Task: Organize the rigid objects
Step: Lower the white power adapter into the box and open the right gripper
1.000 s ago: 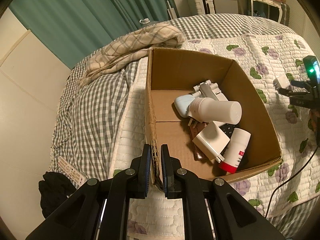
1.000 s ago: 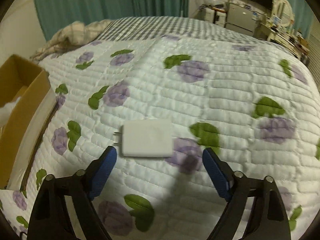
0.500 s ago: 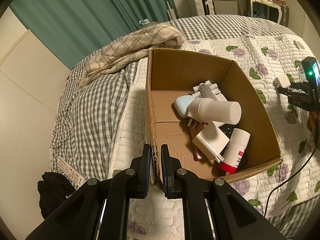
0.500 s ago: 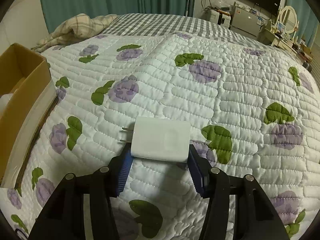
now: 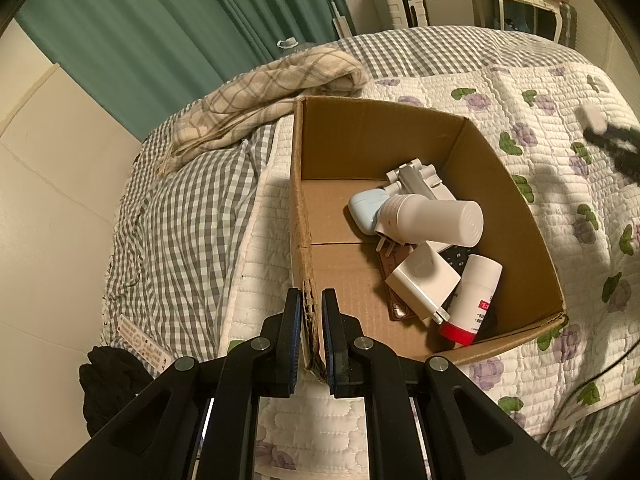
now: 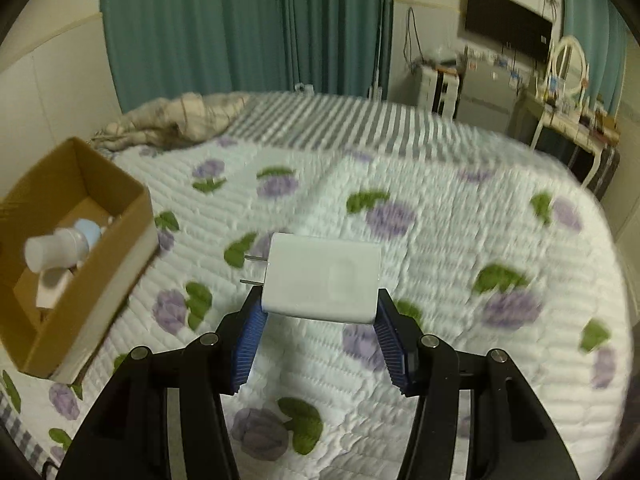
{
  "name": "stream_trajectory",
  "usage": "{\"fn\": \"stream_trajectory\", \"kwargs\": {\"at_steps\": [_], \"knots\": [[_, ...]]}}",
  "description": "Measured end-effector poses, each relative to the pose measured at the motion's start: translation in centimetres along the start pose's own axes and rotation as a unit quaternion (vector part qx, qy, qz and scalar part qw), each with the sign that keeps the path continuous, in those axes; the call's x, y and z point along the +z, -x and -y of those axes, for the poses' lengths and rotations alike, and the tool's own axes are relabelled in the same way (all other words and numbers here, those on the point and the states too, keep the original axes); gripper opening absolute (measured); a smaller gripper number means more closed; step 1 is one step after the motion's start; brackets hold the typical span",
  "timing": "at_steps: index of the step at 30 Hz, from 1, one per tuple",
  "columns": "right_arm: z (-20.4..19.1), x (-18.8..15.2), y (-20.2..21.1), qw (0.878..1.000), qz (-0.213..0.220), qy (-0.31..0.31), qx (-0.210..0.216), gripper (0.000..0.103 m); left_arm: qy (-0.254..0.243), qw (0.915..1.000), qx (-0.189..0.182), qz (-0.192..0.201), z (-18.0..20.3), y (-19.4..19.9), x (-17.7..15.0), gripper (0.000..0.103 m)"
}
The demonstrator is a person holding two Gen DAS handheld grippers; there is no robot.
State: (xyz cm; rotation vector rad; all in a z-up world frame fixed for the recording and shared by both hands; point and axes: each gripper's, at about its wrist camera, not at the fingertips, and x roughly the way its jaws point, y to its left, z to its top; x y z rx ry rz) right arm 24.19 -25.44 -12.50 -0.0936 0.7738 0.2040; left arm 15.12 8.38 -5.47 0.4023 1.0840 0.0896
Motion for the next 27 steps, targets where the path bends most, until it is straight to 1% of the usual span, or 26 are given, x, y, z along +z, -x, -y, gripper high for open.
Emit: {"fn": "stream_trajectory", "kwargs": {"at_steps": [5, 8, 10, 14, 16, 19, 22, 25, 27], "knots": [[-1.3, 4.0, 3.3, 0.999, 0.045, 0.026, 0.007, 0.053, 0.0, 1.0, -0.001, 0.001, 0.0, 0.0, 0.0, 0.009], [-3.1, 6.7, 5.3, 0.996, 0.076, 0.047, 0.021, 0.053, 0.001, 1.0, -0.001, 0.0, 0.0, -0.1, 0.0, 0.009], [-4.8, 8.4, 6.5, 0.993, 0.094, 0.06, 0.041, 0.053, 0.001, 1.0, -0.001, 0.001, 0.0, -0.1, -0.1, 0.009], [-8.6, 10.5, 7.0, 0.988, 0.109, 0.077, 0.083, 0.053, 0.002, 1.0, -0.002, 0.001, 0.0, -0.1, -0.1, 0.009], [-11.3, 11.1, 6.5, 0.984, 0.105, 0.086, 0.112, 0.053, 0.003, 1.0, -0.003, 0.002, 0.0, -0.1, -0.1, 0.009], [-14.5, 11.3, 5.2, 0.981, 0.091, 0.095, 0.142, 0.053, 0.004, 1.0, -0.006, 0.003, -0.1, 0.0, 0.0, 0.009], [-18.0, 10.7, 2.7, 0.978, 0.061, 0.104, 0.168, 0.053, 0.004, 1.0, -0.005, 0.004, -0.1, 0.0, -0.1, 0.009], [-20.3, 9.9, 0.3, 0.977, 0.033, 0.112, 0.177, 0.053, 0.005, 0.9999, -0.008, 0.005, -0.1, 0.0, -0.1, 0.009], [-21.8, 9.1, -1.8, 0.977, 0.014, 0.117, 0.175, 0.053, 0.005, 0.9999, -0.01, 0.007, -0.1, 0.0, -0.1, 0.009]]}}
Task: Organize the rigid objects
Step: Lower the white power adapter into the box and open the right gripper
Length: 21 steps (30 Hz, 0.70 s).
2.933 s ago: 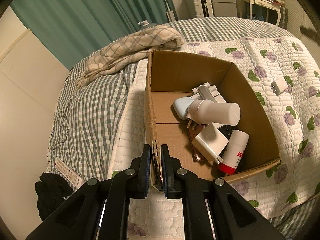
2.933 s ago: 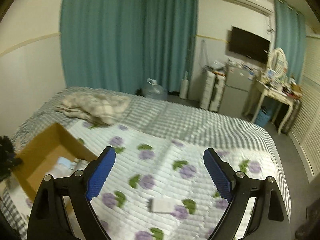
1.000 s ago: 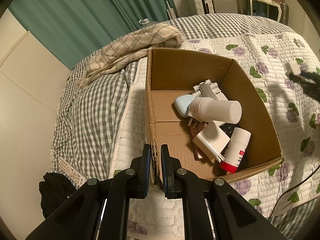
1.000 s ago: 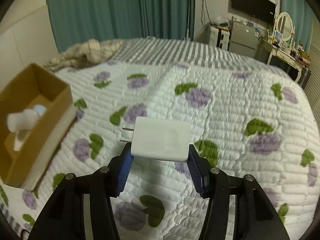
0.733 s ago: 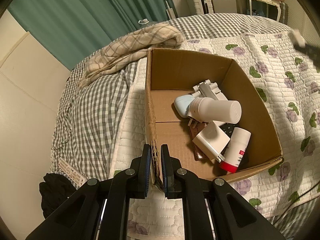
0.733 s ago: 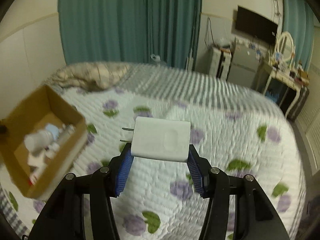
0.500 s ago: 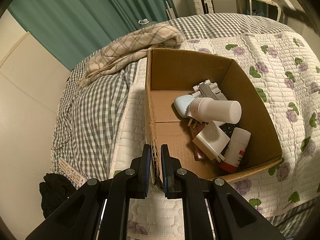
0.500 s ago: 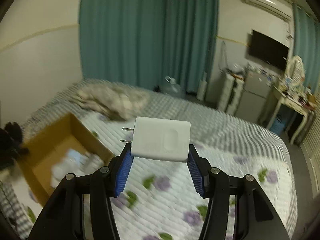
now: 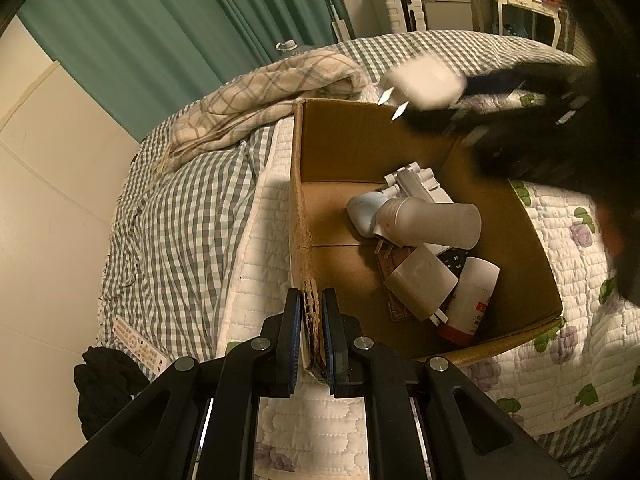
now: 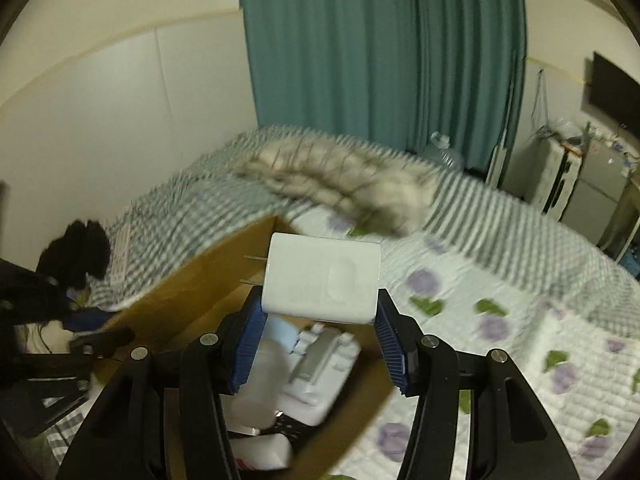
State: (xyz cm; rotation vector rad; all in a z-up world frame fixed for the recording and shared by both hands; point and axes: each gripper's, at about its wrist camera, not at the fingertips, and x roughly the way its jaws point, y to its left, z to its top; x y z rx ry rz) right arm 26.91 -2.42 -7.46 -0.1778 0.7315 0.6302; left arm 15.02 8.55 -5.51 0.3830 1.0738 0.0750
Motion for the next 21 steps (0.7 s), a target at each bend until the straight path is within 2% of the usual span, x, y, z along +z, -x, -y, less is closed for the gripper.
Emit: {"fn": "stream_trajectory", "kwargs": {"at_steps": [7, 18, 21], "knots": [[-1.2, -1.6, -5.0, 0.999, -0.051, 0.004, 0.004, 0.053, -0.002, 1.0, -0.002, 0.004, -0.1, 0.0, -0.1, 0.009], [-1.8, -1.8, -7.2, 0.997, -0.078, -0.008, 0.017, 0.053, 0.0, 1.0, -0.006, 0.005, -0.1, 0.0, -0.1, 0.009], [-2.0, -1.9, -8.0, 0.995, -0.098, -0.006, 0.022, 0.054, 0.0, 1.0, -0.008, 0.005, -0.2, 0.0, -0.1, 0.009]]}}
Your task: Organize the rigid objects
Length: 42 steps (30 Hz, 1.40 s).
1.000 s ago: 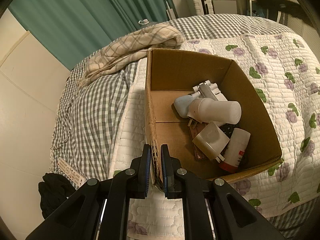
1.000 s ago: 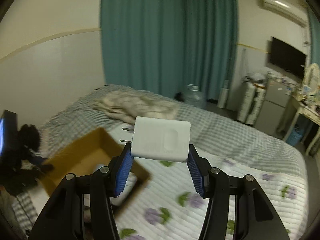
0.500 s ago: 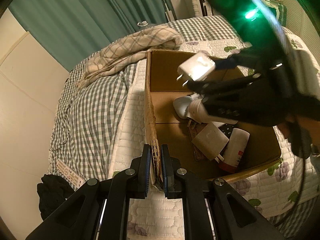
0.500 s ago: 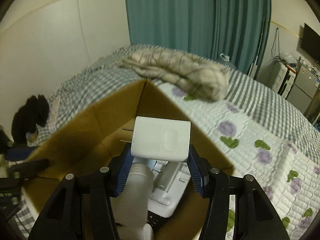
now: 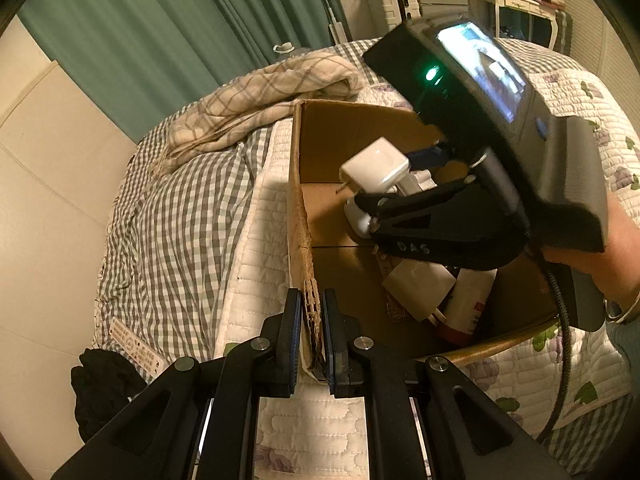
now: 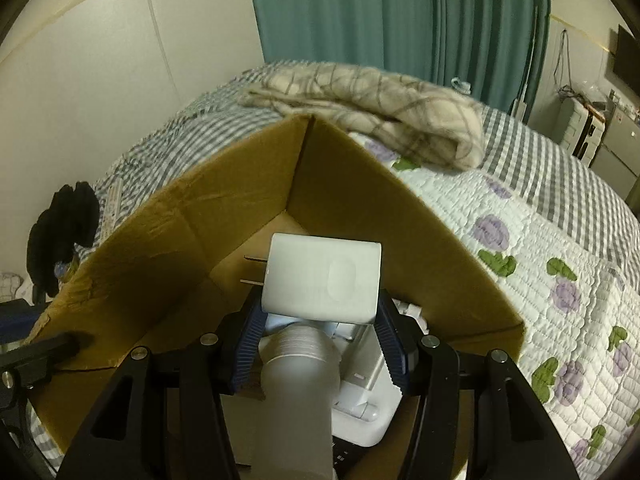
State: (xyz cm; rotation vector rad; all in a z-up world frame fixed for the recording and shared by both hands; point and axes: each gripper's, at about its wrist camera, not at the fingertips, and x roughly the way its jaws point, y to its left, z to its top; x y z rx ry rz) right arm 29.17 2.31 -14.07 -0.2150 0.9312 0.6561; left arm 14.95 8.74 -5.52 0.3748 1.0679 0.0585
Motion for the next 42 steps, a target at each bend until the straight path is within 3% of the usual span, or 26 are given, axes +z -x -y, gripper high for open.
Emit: {"fn": "stream_trajectory", "kwargs": {"at_steps": [1, 5, 7, 17, 26, 33, 42], "knots": [[-0.1, -0.1, -0.3, 1.0, -0.008, 0.002, -0.002, 0.055, 0.0, 1.0, -0.001, 0.0, 0.0, 0.0, 0.0, 0.009], [-0.1, 0.0, 0.5, 1.0, 0.011, 0.0, -0.021, 0.085, 0.002, 1.0, 0.0, -0.001, -0.1, -0.1, 0.0, 0.009], [0.0, 0.1, 1.1, 0.999, 0.022, -0.001, -0.027, 0.091, 0.003, 1.0, -0.001, -0.001, -0.1, 0.0, 0.0, 0.009], [1.0, -0.1, 1.9, 0.998, 0.021, -0.01, -0.06, 0.093, 0.003, 1.0, -0.001, 0.001, -0.3, -0.2, 0.0, 0.009], [3.1, -0.3, 9.3, 0.99, 0.072, -0.03, -0.113, 0.093, 0.019, 0.9995, -0.022, 0.012, -1.0, 0.6, 0.1, 0.009], [2.7, -1.8, 17.5, 0.979, 0.119, -0.025, -0.164, 0.093, 0.028, 0.9953, -0.021, 0.09, -1.5, 7.4, 1.4, 0.009], [-0.8, -4.9, 29.9, 0.948, 0.221, -0.022, -0.226, 0.094, 0.027, 0.9749, -0.025, 0.22, -0.6, 18.3, 0.3, 0.013]]}}
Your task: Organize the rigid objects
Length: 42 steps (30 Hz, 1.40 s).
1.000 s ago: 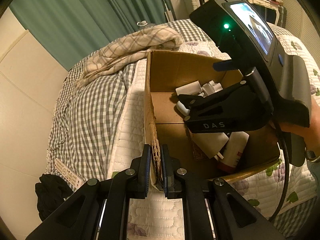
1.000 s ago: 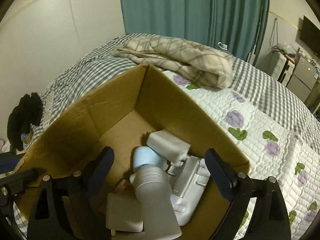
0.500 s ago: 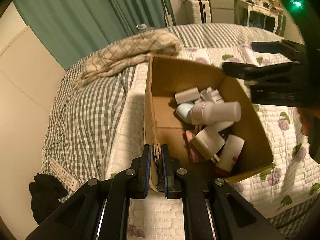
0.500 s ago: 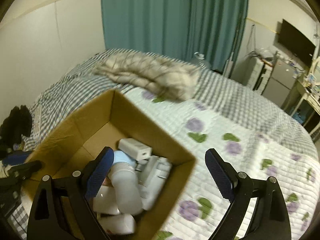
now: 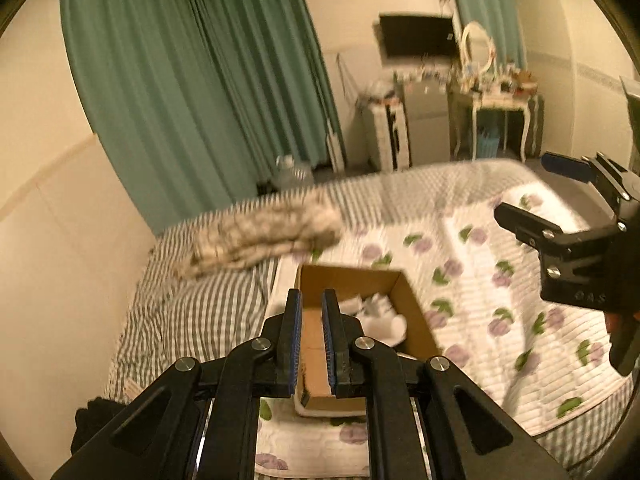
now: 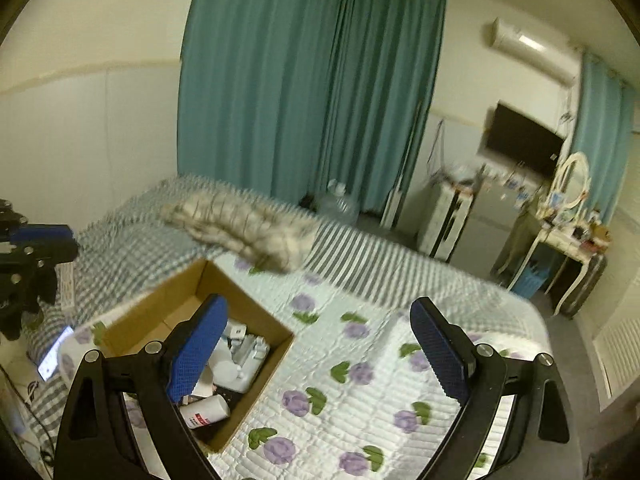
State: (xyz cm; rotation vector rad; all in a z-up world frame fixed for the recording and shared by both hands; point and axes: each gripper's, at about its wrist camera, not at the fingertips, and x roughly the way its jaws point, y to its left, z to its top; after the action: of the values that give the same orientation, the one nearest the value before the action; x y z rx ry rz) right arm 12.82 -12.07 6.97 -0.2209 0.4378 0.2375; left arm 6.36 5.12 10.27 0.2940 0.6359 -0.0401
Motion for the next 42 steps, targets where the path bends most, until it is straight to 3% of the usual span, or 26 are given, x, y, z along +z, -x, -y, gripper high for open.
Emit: {"fn": "stream_trajectory", "kwargs": {"at_steps": [4, 5, 6, 8, 16, 26, 31, 42], "knots": [[0.7, -0.2, 5.6, 0.999, 0.039, -0.025, -0.02, 0.102, 0.003, 0.9988, -0.011, 0.049, 1.0, 3.4, -0.3, 0.018], [0.9, -0.5, 7.1, 0.998, 0.05, -0.034, -0.024, 0.103, 0.007, 0.9982, -0.012, 0.059, 1.0, 3.9, -0.4, 0.031], [1.1, -0.9, 8.1, 0.997, 0.056, -0.038, -0.026, 0.103, 0.015, 0.9969, -0.012, 0.076, 1.1, 4.7, -0.8, 0.052], [1.2, -1.9, 10.0, 0.996, 0.068, -0.049, -0.034, 0.103, 0.034, 0.9935, -0.009, 0.108, 1.3, 5.7, -1.6, 0.062], [0.4, -5.7, 13.3, 0.992, 0.088, -0.067, -0.059, 0.103, 0.122, 0.9755, -0.035, 0.18, 2.0, 7.1, -5.9, 0.073], [0.0, -9.6, 12.1, 0.989, 0.082, -0.099, -0.072, 0.103, 0.124, 0.9662, 0.027, 0.224, 4.5, 7.4, -9.4, 0.086], [-0.5, -10.3, 11.3, 0.99, 0.073, -0.098, -0.071, 0.103, 0.11, 0.9716, 0.049, 0.204, 5.0, 6.3, -9.9, 0.088], [-0.6, -10.9, 10.9, 0.989, 0.061, -0.113, -0.076, 0.103, 0.114, 0.9783, 0.038, 0.169, 5.4, 4.5, -11.9, 0.089]]}}
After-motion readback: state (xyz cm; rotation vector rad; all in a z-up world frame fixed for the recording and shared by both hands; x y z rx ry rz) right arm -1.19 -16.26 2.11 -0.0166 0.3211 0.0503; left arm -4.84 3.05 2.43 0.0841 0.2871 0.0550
